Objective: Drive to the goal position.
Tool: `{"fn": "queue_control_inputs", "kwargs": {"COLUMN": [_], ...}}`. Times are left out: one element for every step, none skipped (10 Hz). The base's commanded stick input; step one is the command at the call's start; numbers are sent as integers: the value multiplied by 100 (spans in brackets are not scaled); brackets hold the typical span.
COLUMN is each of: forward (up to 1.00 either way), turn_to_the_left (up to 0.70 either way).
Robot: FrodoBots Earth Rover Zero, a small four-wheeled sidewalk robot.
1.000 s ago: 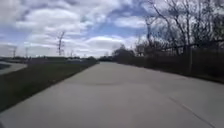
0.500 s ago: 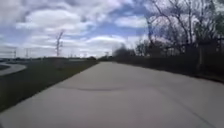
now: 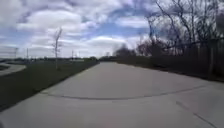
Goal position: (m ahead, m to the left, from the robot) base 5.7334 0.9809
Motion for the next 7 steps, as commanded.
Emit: {"fn": "queue_control_inputs", "kwargs": {"forward": [95, 95, 95, 95, 95, 95, 95], "turn_to_the_left": [0, 0, 0, 0, 0, 0, 0]}}
